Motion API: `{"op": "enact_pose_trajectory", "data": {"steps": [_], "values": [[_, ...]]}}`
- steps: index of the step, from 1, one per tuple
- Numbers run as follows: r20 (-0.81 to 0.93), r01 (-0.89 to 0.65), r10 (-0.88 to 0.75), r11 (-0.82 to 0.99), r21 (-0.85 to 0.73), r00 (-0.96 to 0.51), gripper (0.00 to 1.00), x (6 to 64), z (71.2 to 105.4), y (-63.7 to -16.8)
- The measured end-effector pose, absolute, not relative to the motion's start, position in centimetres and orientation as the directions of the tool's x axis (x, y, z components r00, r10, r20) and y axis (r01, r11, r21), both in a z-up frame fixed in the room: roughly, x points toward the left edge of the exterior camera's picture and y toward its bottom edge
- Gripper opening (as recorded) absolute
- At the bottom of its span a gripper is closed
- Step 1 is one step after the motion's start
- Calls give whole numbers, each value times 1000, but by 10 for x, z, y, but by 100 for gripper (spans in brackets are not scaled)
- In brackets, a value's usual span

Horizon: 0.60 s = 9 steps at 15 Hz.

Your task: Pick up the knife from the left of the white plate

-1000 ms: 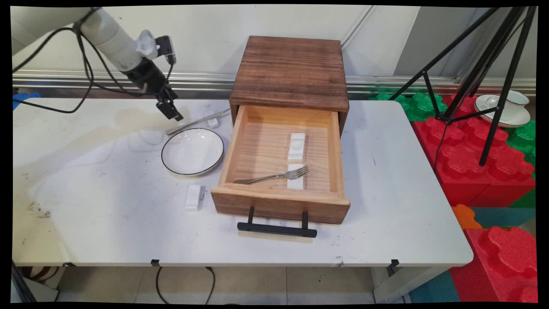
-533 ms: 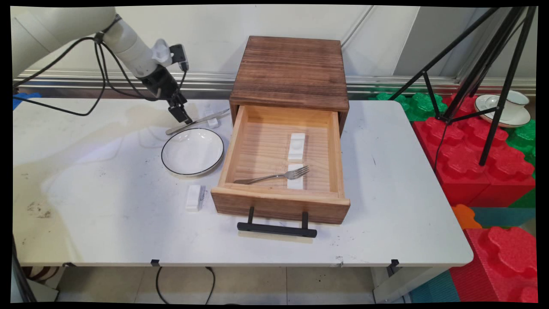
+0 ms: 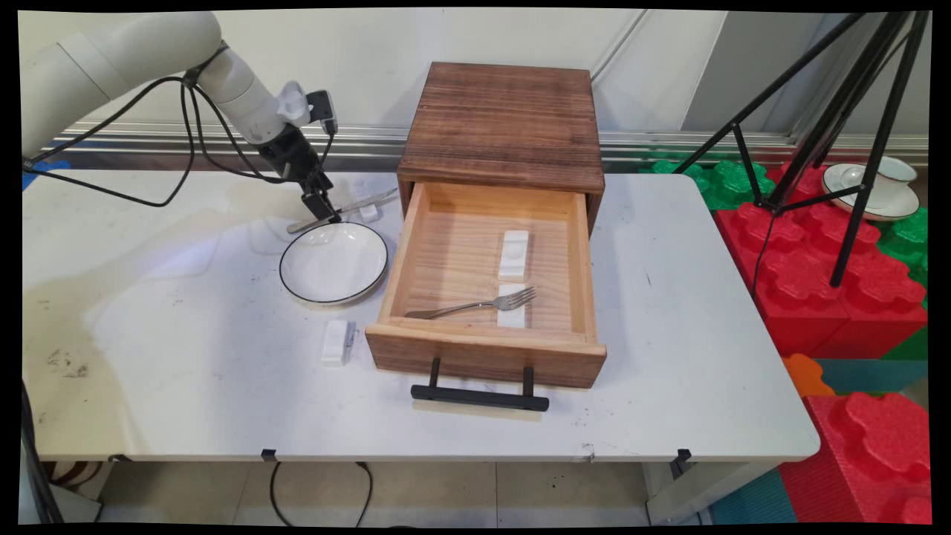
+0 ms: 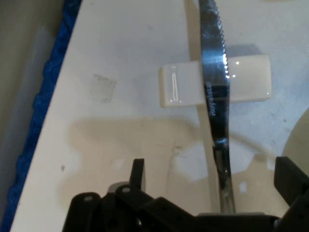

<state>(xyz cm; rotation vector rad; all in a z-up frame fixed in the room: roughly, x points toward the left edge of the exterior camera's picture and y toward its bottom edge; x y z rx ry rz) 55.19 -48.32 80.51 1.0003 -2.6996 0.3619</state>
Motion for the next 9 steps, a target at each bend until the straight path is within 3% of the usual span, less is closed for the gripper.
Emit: {"op": "enact_pose_trajectory", "data": {"steps": [4, 5, 9], "values": [[307, -657, -599, 742, -135, -740, 100, 551, 799, -485], [307, -655, -598, 743, -133, -740, 0, 550, 798, -486], [313, -654, -595, 746, -128, -740, 0, 549, 795, -488]]}}
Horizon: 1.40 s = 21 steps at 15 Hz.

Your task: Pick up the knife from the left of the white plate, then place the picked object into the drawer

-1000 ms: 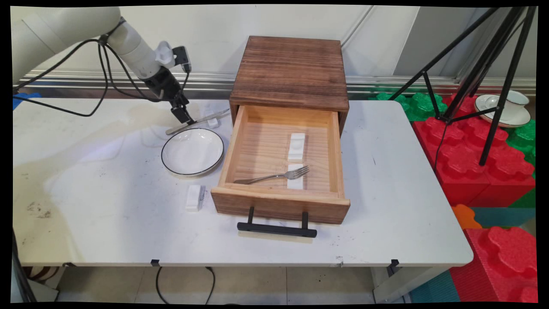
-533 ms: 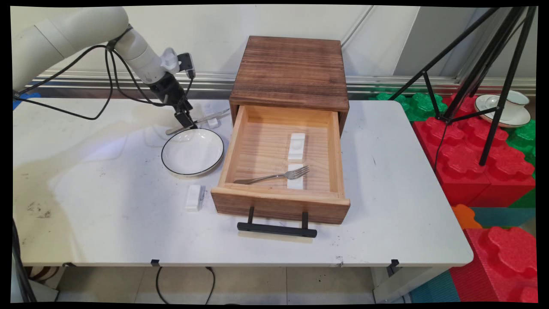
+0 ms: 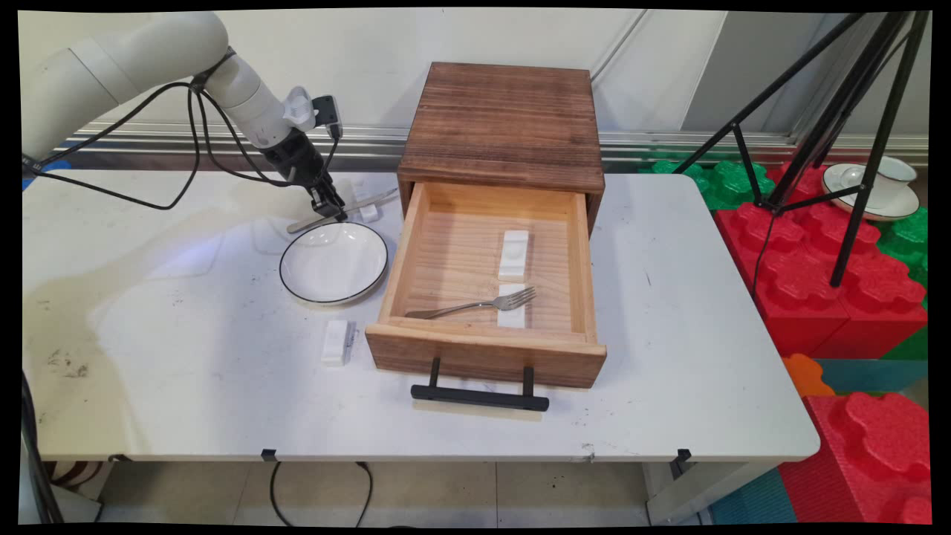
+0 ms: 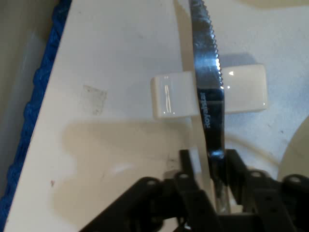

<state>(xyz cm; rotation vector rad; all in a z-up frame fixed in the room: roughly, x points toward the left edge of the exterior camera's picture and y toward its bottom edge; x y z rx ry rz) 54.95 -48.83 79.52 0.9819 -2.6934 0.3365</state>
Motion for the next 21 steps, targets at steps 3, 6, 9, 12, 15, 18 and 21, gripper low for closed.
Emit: {"op": "enact_pose_trajectory", "data": {"steps": [3, 6, 9, 12, 15, 18, 21], "values": [[318, -656, -597, 744, -122, -736, 0, 549, 794, -489], [319, -661, -602, 741, -117, -732, 0, 550, 794, -488], [320, -665, -607, 738, -114, -728, 0, 552, 795, -487], [321, -666, -607, 738, -112, -727, 0, 554, 798, -485], [322, -661, -602, 742, -113, -731, 0, 556, 804, -482], [320, -656, -597, 746, -115, -736, 0, 558, 811, -476], [319, -652, -594, 750, -114, -739, 0, 562, 821, -465]]}}
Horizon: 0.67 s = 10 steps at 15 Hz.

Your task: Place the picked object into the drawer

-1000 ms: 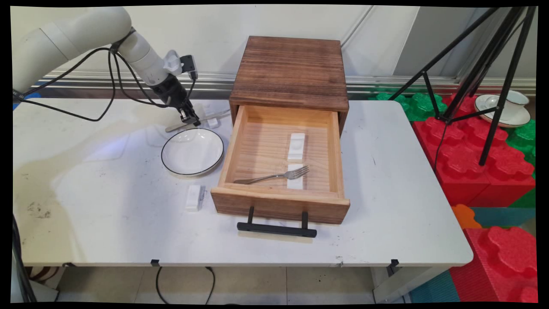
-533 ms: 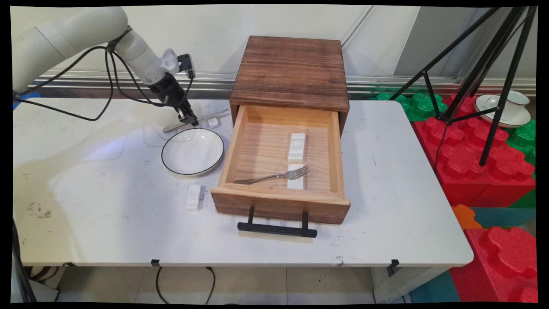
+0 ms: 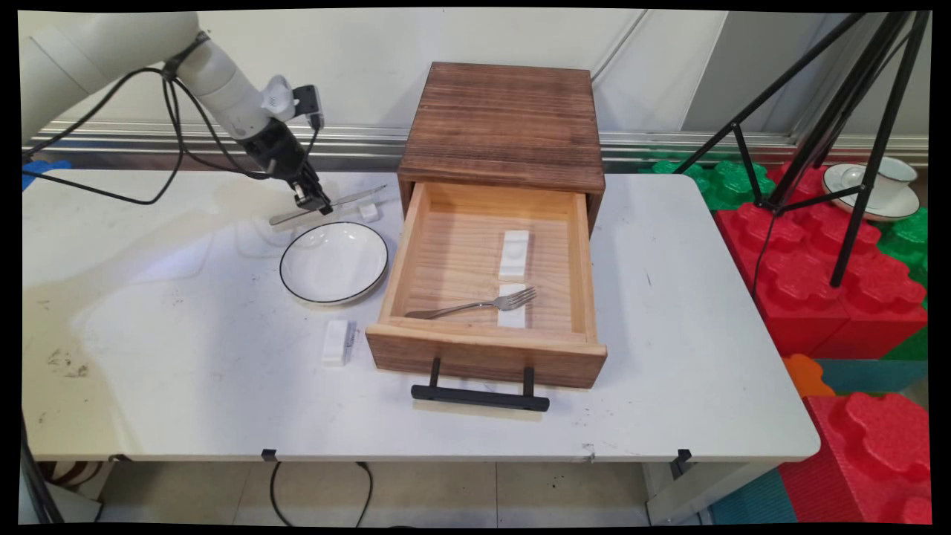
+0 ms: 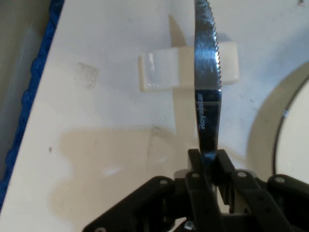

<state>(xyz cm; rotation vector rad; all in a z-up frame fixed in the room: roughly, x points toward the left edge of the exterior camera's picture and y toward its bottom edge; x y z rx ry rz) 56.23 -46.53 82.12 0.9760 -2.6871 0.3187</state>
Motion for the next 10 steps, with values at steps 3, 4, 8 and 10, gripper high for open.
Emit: {"op": "enact_pose_trajectory", "data": {"steps": [3, 4, 8, 10], "values": [[312, -635, -579, 764, -114, -753, 0, 565, 837, -449], [311, -629, -573, 769, -114, -758, 0, 566, 842, -444], [317, -613, -557, 782, -112, -768, 0, 567, 864, -422], [324, -606, -548, 787, -111, -771, 0, 567, 875, -412]]}}
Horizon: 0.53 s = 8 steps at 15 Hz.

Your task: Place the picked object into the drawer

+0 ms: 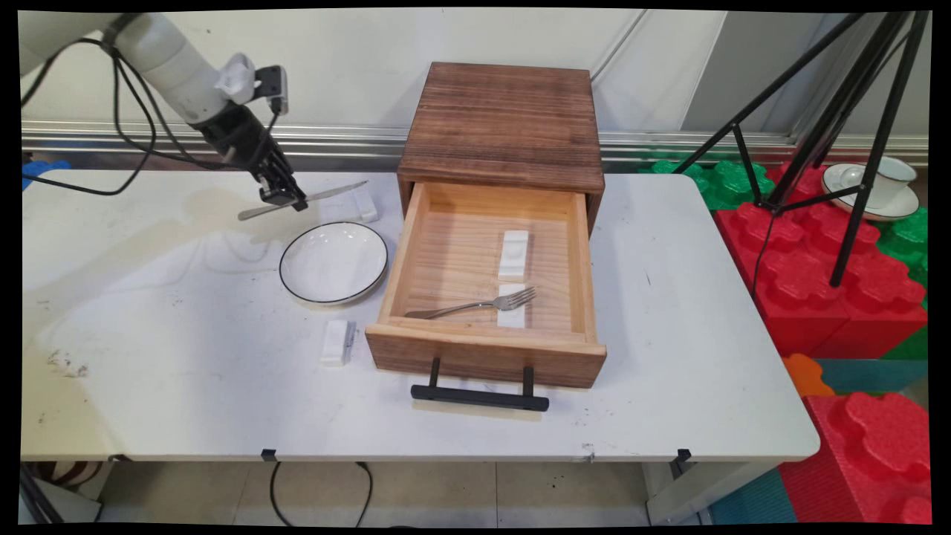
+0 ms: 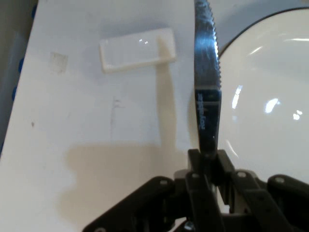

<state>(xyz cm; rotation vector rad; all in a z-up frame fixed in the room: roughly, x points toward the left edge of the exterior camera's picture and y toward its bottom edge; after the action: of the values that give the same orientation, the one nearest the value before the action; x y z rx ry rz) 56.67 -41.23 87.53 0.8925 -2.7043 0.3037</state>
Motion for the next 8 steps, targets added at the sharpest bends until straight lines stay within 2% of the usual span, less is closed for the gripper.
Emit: {"op": "enact_pose_trajectory", "data": {"steps": [8], "values": [[391, -589, -511, 801, -107, -766, 0, 560, 925, -379]]}}
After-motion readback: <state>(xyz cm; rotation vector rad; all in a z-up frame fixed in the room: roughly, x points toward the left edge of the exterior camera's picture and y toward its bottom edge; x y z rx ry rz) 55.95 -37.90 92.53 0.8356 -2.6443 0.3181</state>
